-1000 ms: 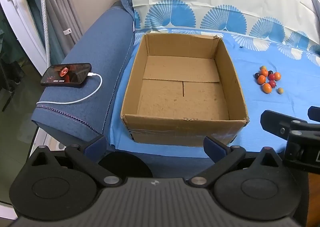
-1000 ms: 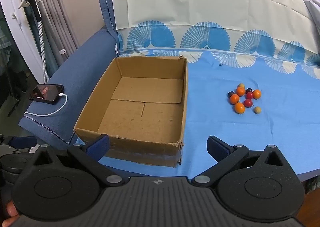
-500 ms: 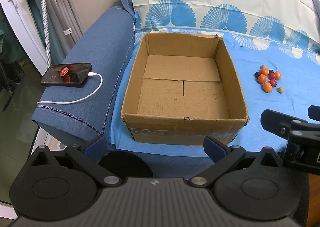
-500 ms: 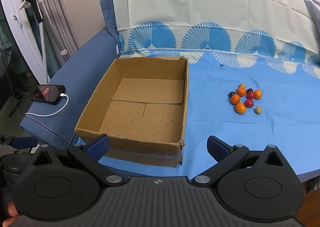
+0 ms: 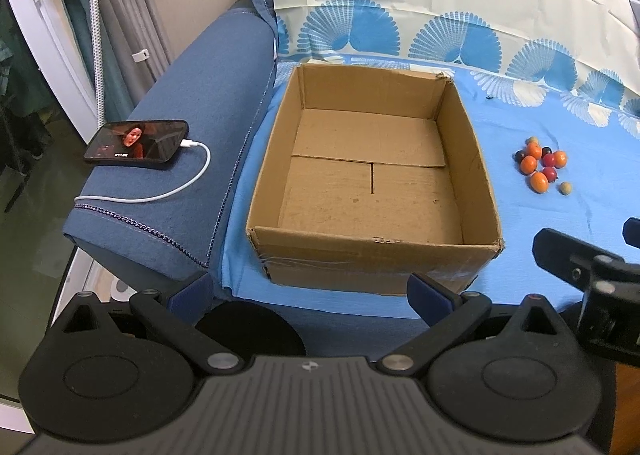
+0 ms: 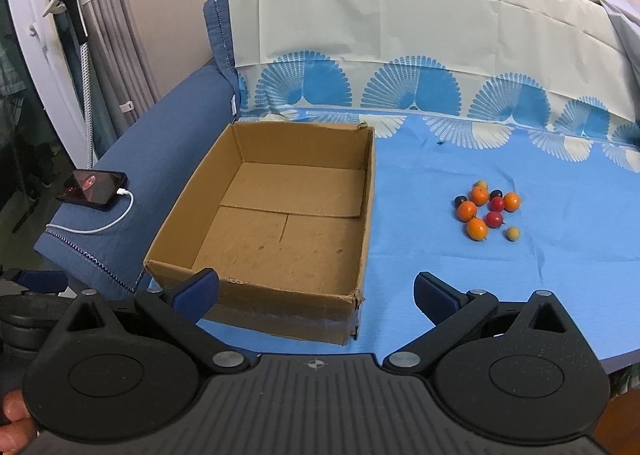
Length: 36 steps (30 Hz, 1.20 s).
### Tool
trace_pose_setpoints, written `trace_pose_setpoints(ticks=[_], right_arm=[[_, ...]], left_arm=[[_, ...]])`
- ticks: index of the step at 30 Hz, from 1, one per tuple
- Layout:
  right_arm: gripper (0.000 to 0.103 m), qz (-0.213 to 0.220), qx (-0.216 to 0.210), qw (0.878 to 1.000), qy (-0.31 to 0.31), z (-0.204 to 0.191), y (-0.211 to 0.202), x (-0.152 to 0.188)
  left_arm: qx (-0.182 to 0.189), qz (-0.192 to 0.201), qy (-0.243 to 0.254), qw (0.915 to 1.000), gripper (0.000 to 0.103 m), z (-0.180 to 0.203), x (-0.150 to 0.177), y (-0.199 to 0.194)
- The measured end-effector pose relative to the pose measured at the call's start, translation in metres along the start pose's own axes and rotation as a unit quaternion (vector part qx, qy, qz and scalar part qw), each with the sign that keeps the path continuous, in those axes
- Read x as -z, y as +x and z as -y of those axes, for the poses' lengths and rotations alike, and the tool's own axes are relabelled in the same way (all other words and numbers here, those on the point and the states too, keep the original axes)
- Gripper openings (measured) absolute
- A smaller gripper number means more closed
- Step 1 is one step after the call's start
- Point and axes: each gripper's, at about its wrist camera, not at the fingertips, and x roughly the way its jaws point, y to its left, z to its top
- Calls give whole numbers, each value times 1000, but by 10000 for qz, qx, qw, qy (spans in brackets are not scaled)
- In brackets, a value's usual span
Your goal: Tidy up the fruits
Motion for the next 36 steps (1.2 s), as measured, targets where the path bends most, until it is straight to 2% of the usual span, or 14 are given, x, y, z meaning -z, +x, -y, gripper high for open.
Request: trace_pose_setpoints(ticks=[36], right_arm=[[103, 44, -45, 9999, -108, -13, 2, 0]], left_arm=[[101, 42, -138, 9998, 103, -13, -5, 5]])
